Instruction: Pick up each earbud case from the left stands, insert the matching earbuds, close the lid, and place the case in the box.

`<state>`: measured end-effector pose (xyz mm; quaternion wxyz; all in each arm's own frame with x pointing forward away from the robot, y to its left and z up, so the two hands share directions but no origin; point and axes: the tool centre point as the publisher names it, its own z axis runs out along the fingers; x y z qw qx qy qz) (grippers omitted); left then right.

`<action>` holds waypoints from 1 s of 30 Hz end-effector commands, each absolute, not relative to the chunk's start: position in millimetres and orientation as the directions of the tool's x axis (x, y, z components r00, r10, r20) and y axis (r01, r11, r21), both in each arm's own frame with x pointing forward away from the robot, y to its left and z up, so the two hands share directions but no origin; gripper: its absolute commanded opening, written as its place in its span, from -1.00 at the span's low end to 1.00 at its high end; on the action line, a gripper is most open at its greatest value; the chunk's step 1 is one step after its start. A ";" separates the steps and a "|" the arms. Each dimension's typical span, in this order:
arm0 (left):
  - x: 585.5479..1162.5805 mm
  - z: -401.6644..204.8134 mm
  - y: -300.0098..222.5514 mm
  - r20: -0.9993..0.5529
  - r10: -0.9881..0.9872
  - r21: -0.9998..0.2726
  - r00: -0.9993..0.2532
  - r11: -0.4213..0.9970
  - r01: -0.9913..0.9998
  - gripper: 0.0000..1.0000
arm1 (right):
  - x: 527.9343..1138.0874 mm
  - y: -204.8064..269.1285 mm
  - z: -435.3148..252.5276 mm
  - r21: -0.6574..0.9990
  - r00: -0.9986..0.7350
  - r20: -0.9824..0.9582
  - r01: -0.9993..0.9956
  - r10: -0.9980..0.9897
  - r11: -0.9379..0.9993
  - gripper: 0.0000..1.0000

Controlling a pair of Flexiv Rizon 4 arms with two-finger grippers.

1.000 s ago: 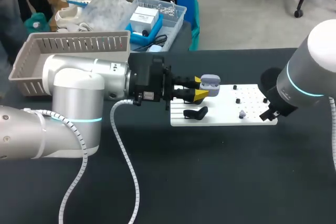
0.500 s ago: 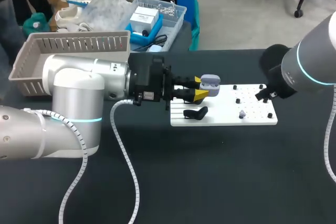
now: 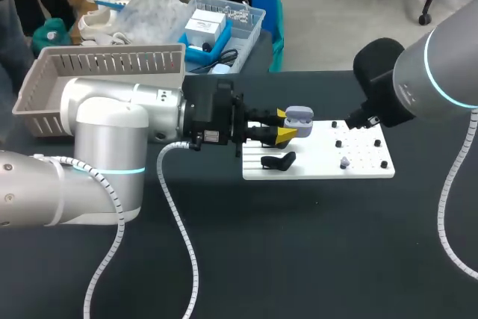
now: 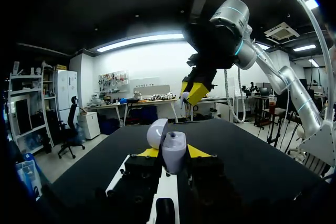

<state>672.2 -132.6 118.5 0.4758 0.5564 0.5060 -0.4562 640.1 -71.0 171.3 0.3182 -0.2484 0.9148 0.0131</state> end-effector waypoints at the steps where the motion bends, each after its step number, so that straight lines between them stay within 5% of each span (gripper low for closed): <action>1: 672.2 118.1 -132.8 -0.989 0.128 0.068 0.072 -0.034 0.997 -1.00 | 628.7 -60.6 182.2 -0.141 -0.679 -0.575 -0.467 -0.456 0.873 -1.00; 14: 672.2 118.1 -132.8 -0.989 0.128 0.068 0.072 -0.034 0.997 -1.00 | 612.6 -16.7 192.1 -0.110 -0.675 -0.570 -0.503 -0.469 0.857 -1.00; 30: 672.2 118.1 -132.8 -0.989 0.128 0.068 0.072 -0.034 0.997 -1.00 | 612.6 -16.7 192.1 -0.110 -0.675 -0.570 -0.503 -0.469 0.857 -1.00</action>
